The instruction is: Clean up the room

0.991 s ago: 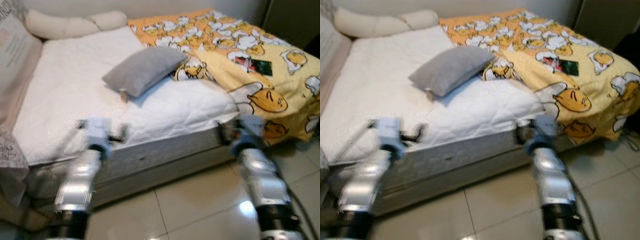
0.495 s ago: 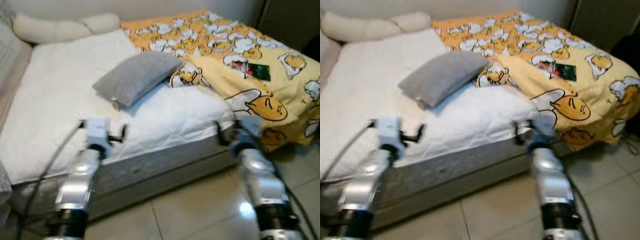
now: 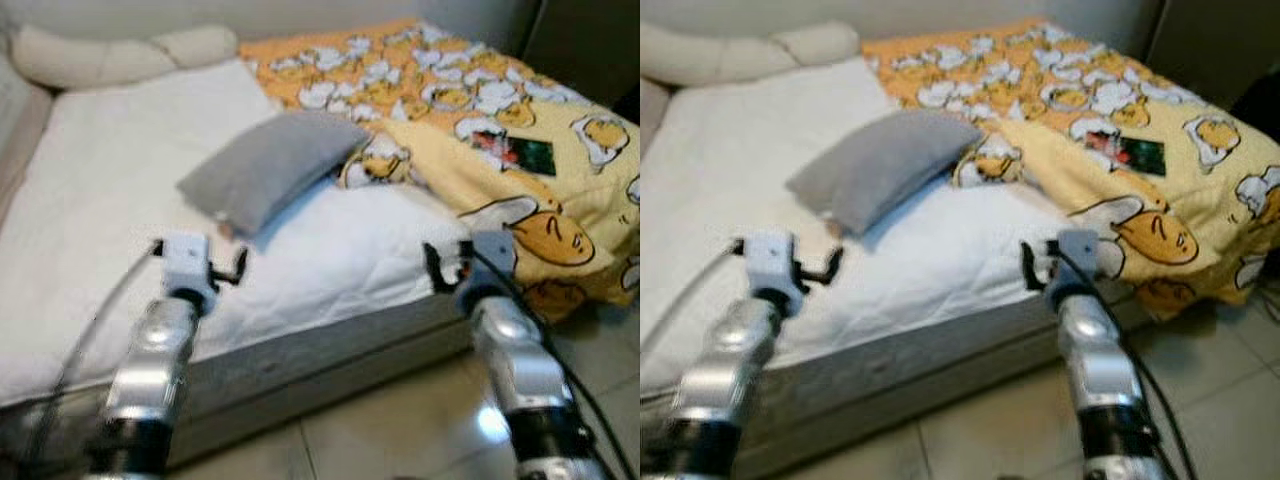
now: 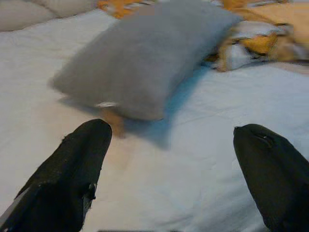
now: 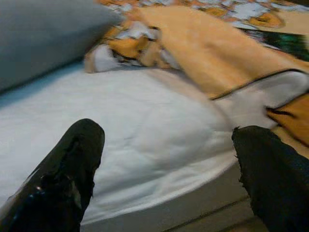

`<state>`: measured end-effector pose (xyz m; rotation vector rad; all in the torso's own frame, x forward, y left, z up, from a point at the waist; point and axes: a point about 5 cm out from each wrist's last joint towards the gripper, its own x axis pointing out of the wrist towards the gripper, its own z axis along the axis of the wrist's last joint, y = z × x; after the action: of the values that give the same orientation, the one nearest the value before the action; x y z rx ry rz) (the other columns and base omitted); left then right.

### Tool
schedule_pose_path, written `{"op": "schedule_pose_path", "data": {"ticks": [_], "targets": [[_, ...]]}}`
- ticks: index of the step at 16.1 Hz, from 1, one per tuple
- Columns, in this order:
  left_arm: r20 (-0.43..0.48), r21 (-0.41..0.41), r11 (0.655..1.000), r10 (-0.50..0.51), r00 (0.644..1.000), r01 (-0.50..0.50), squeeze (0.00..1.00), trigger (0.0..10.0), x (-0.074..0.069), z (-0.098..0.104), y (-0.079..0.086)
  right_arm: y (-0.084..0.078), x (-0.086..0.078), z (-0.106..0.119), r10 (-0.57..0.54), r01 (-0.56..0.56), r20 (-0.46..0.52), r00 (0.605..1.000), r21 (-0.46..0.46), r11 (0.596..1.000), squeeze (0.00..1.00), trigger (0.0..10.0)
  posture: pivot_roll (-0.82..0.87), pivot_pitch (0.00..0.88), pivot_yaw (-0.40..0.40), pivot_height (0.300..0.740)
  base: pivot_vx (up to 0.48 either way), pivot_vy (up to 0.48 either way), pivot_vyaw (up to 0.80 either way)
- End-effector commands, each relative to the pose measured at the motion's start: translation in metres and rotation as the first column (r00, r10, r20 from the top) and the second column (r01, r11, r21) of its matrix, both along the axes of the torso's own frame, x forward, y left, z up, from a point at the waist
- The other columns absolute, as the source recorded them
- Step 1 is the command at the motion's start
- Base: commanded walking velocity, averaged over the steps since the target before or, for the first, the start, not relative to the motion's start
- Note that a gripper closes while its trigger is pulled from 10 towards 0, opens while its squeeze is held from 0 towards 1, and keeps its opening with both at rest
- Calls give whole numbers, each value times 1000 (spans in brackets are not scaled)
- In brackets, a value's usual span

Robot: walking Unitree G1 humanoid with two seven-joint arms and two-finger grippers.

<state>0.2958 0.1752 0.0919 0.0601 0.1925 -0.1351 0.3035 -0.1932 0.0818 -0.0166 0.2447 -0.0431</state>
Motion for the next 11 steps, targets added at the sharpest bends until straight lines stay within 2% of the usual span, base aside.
{"op": "schedule_pose_path", "data": {"ticks": [1,3,8,11], "targets": [[16,21,1000,14,1000,-14,0,10000,2,6,8,5,3,4,26,-26,17,1000,-4,1000,0,10000,-12,0,50,740,368,0,0],[16,21,1000,14,1000,-14,0,10000,2,6,8,7,4,5,45,-45,19,999,-11,999,0,10000,-13,0,53,740,369,0,0],[18,23,1000,15,1000,-16,0,10000,2,6,8,9,4,5,59,-58,23,998,-17,998,0,10000,-9,0,51,740,367,0,745],[23,18,1000,21,1000,-21,0,10000,2,6,8,5,5,7,47,-47,30,998,1,999,0,10000,-8,0,48,740,356,0,0]]}}
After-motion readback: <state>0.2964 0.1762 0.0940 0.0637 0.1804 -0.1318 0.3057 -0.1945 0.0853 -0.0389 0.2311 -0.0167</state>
